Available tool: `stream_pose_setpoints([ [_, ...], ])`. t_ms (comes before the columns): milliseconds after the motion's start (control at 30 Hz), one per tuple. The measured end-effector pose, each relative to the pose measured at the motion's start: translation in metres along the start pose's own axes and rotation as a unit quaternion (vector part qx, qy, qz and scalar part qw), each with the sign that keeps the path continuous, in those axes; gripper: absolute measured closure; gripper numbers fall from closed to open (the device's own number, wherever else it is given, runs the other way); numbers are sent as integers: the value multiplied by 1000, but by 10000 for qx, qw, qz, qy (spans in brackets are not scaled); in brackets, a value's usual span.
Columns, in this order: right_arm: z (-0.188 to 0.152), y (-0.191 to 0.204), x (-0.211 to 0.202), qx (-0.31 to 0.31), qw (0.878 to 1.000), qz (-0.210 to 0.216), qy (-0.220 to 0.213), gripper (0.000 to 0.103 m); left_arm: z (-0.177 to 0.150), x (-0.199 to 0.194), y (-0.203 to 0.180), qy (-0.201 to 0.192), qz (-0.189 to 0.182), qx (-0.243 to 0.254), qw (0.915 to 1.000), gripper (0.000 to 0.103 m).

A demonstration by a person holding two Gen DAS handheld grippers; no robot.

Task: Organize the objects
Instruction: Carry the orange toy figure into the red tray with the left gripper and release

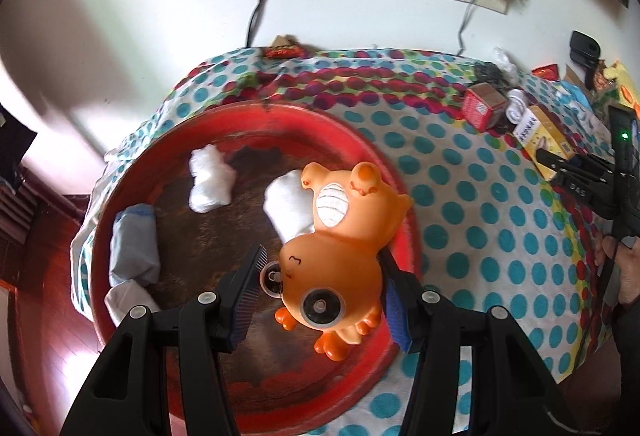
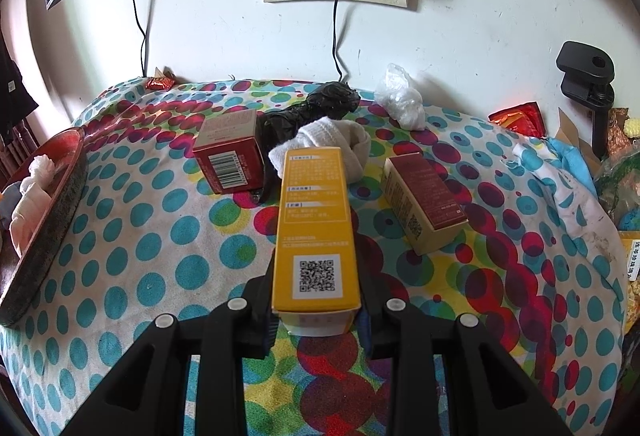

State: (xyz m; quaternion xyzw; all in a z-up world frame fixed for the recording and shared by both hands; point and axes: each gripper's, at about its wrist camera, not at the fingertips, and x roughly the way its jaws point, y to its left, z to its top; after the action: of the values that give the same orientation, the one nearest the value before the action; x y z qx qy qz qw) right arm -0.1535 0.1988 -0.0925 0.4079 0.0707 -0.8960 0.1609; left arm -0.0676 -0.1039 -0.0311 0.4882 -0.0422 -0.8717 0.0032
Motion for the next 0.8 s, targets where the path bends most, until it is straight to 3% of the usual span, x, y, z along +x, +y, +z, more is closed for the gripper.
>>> stream_pose_setpoints([
  [367, 0, 1, 0, -24, 10000, -36, 1, 73, -13, 21, 66, 159, 406, -522, 9977, 52],
  [800, 0, 0, 1, -20, 10000, -49, 16, 73, -26, 52, 98, 382, 552, -791, 9946, 51],
])
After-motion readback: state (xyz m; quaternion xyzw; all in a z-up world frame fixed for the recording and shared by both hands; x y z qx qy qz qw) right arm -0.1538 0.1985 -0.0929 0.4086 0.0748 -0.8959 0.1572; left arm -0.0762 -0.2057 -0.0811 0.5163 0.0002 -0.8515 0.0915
